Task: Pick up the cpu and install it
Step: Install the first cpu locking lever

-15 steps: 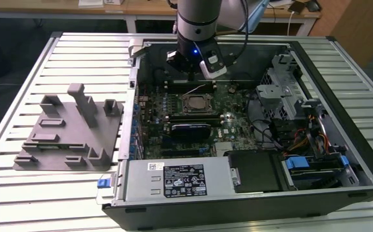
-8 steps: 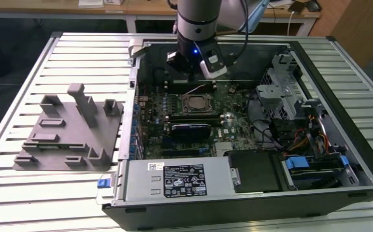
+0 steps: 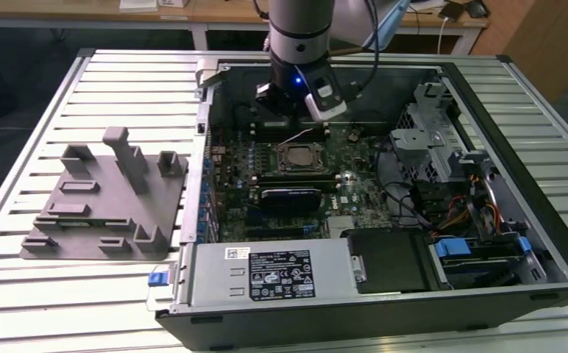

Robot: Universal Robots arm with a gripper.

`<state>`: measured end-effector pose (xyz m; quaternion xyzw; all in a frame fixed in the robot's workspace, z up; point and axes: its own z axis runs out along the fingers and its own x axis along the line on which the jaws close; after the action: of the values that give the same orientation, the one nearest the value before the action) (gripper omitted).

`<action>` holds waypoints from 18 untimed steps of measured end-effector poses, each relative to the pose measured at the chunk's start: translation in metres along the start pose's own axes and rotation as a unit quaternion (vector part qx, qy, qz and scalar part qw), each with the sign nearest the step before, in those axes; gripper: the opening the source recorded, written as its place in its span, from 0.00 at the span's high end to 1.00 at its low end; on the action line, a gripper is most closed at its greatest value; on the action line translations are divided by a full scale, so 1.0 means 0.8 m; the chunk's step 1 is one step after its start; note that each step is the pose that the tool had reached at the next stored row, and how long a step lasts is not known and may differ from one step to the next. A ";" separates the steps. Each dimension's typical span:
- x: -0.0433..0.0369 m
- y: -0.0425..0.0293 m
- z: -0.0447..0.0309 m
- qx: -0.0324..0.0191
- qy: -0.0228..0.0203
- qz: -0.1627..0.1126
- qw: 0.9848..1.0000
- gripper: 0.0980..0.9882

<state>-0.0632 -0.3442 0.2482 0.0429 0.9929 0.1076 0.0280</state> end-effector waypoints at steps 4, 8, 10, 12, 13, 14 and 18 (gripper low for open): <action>0.000 -0.0007 0.0030 -0.001 -0.011 -0.001 1.000 0.99; 0.000 -0.0007 0.0050 0.001 -0.016 0.001 1.000 0.99; 0.000 -0.0007 0.0053 0.002 -0.017 0.003 1.000 0.99; -0.001 -0.0006 0.0058 0.003 -0.018 0.006 1.000 0.99; -0.001 -0.0006 0.0061 0.003 -0.018 0.008 1.000 0.99; -0.002 -0.0006 0.0064 0.003 -0.018 0.009 1.000 0.99; -0.003 -0.0006 0.0073 0.004 -0.019 0.013 1.000 0.99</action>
<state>-0.0603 -0.3437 0.2425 0.0575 0.9919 0.1035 0.0454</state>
